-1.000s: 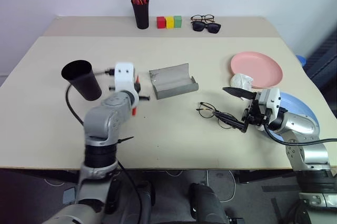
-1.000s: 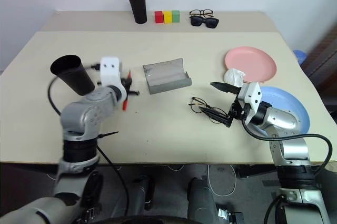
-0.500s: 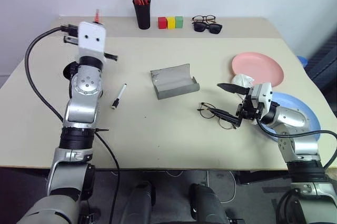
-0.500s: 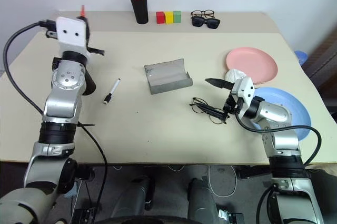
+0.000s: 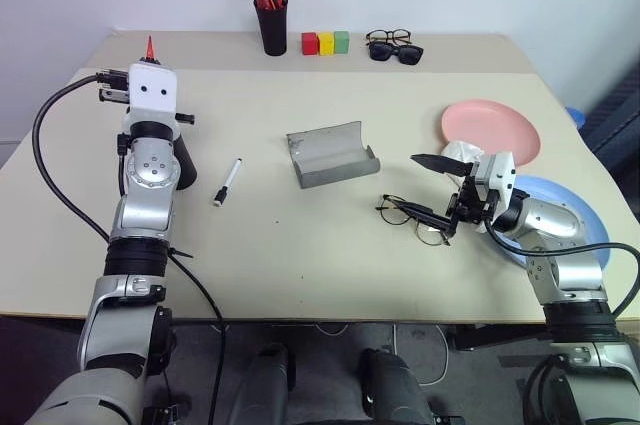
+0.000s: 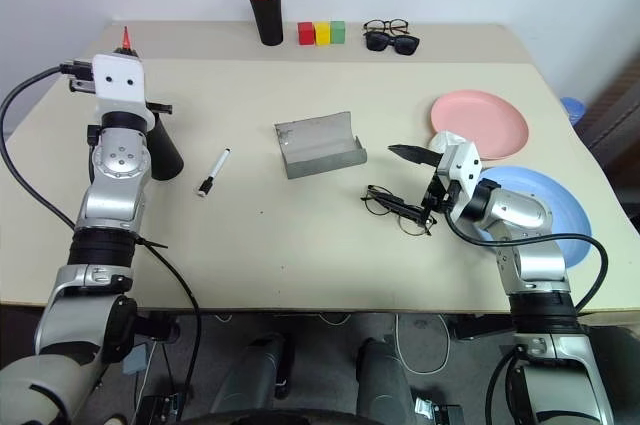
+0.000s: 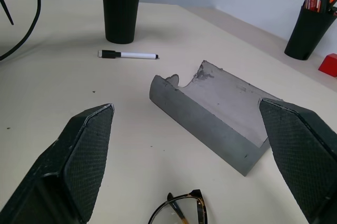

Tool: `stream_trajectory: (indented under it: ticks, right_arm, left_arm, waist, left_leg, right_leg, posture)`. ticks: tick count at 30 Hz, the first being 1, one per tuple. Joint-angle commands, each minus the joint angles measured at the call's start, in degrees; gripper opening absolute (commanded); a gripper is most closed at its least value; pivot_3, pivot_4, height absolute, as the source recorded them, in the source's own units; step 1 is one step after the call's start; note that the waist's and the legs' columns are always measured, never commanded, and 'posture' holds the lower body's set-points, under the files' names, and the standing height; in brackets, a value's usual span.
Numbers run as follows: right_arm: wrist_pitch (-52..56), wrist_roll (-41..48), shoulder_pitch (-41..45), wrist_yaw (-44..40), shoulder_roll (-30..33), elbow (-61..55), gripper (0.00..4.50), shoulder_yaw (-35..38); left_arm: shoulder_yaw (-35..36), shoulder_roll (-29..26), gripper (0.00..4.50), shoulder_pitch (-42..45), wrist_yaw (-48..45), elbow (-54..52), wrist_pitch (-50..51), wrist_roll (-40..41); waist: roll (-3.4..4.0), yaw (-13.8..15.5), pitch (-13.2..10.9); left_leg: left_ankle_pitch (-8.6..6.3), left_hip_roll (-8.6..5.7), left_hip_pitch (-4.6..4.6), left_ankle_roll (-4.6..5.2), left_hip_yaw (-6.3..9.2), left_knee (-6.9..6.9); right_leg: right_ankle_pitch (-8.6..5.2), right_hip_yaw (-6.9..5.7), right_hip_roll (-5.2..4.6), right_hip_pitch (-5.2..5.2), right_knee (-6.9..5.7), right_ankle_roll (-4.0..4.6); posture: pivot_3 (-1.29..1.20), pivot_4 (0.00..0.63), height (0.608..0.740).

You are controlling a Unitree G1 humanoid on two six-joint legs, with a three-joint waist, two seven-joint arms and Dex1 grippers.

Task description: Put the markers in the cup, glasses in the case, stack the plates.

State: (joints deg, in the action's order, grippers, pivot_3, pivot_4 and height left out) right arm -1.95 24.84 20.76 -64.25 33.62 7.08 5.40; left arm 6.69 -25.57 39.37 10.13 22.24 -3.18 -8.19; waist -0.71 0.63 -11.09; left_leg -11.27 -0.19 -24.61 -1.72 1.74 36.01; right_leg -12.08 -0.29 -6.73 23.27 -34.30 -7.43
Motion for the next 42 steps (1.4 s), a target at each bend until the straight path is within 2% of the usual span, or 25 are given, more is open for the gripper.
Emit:
stream_trajectory:
  ticks: [1, 3, 6, 10, 14, 18, 21, 31, 41, 42]
  right_arm:
    - [-0.2, 0.5, 0.3, 0.4, 0.2, -2.3, 4.5, 0.8]
    - [0.0, 0.5, 0.3, 0.5, 0.3, -2.4, 4.5, 0.8]
    - [0.2, 0.6, 0.0, 0.7, 0.5, -2.8, 4.5, 1.0]
    - [0.3, 0.6, -0.7, 1.1, 0.5, -3.5, 4.5, 1.1]
    - [0.4, 0.5, -1.0, 1.8, 0.3, -4.2, 4.5, 0.9]
    - [0.3, 0.5, -1.5, 2.4, 0.1, -4.6, 4.5, 0.9]
    - [0.1, 0.6, -2.2, 2.8, 0.0, -4.9, 4.5, 1.1]
    - [-1.3, 0.4, -3.3, 3.1, 0.0, -3.9, 4.5, 1.5]
    - [-1.9, 0.4, -4.5, 3.5, 0.4, -4.1, 4.5, 2.1]
    - [-2.0, 0.4, -4.6, 3.6, 0.4, -4.1, 4.5, 2.1]
  left_arm:
    - [1.5, 0.2, 2.86, -1.5, -0.6, -4.0, -0.2, 0.7]
    - [1.9, 1.0, 3.87, -2.6, -2.8, -6.4, -0.1, 2.9]
    - [1.7, 1.7, 3.87, -3.7, -10.0, -13.6, 5.2, 8.2]
    - [-1.0, 0.0, 3.87, -4.0, -21.9, -25.4, 21.7, 15.7]
    - [-1.2, -1.3, 3.87, -0.3, -25.5, -28.8, 41.6, 20.6]
    - [-1.3, -1.2, 3.87, 5.5, -24.2, -26.5, 63.9, 22.6]
    - [-0.1, 0.1, 3.87, 8.7, -23.0, -24.8, 73.5, 23.4]
    - [-2.6, 0.2, 3.87, 12.8, -20.7, -15.6, 81.6, 20.3]
    - [-5.1, 1.2, 3.87, 11.7, -20.6, -10.3, 80.6, 18.5]
    - [-5.2, 1.4, 3.63, 11.8, -20.6, -9.8, 80.7, 18.5]
  waist:
    - [0.0, -0.1, 0.0]
    - [0.0, 0.0, 0.0]
    - [0.0, 0.0, 0.0]
    - [-0.01, 0.0, 0.0]
    - [-0.01, -0.2, 0.0]
    - [-0.02, -0.6, 0.0]
    - [-0.02, -1.1, 0.0]
    - [-0.04, -1.5, 0.0]
    - [-0.05, -1.4, 0.0]
    - [-0.05, -1.4, 0.0]
  left_leg:
    - [0.0, 0.0, 0.02, 0.0, -0.01, -0.01]
    - [0.0, 0.0, 0.02, 0.0, -0.01, -0.01]
    - [0.0, 0.01, 0.01, 0.0, -0.01, 0.0]
    - [0.0, 0.0, 0.01, 0.0, -0.01, 0.01]
    - [0.0, 0.01, 0.05, 0.0, 0.01, 0.02]
    - [0.0, 0.01, 0.09, 0.0, 0.03, 0.02]
    - [0.0, 0.0, 0.09, 0.01, 0.07, 0.01]
    - [0.0, 0.01, 0.16, 0.01, 0.09, -0.01]
    - [0.0, 0.0, 0.15, 0.0, 0.09, -0.01]
    - [0.0, 0.0, 0.15, 0.0, 0.09, -0.01]
  right_leg:
    - [0.0, 0.0, 0.0, 0.0, -0.01, 0.0]
    - [0.0, 0.0, 0.0, 0.0, -0.01, 0.0]
    - [0.0, 0.0, 0.0, 0.0, -0.01, 0.01]
    - [-0.01, 0.0, 0.0, -0.03, 0.0, 0.02]
    - [-0.01, 0.0, 0.01, -0.04, -0.05, 0.02]
    - [-0.06, 0.0, 0.02, -0.05, -0.09, -0.01]
    - [-0.08, 0.0, 0.02, -0.06, -0.11, -0.07]
    - [-0.08, 0.0, 0.03, -0.05, -0.22, -0.09]
    - [-0.08, 0.01, 0.02, -0.05, -0.2, -0.08]
    - [-0.08, 0.01, 0.02, -0.05, -0.2, -0.08]
  posture:
    - [0.0, 0.15, 0.74]
    - [0.0, 0.15, 0.74]
    - [0.0, 0.15, 0.74]
    - [0.0, 0.15, 0.74]
    - [0.0, 0.15, 0.74]
    - [0.0, 0.15, 0.74]
    - [0.0, 0.15, 0.74]
    - [0.0, 0.15, 0.74]
    - [0.0, 0.15, 0.74]
    - [0.0, 0.15, 0.74]
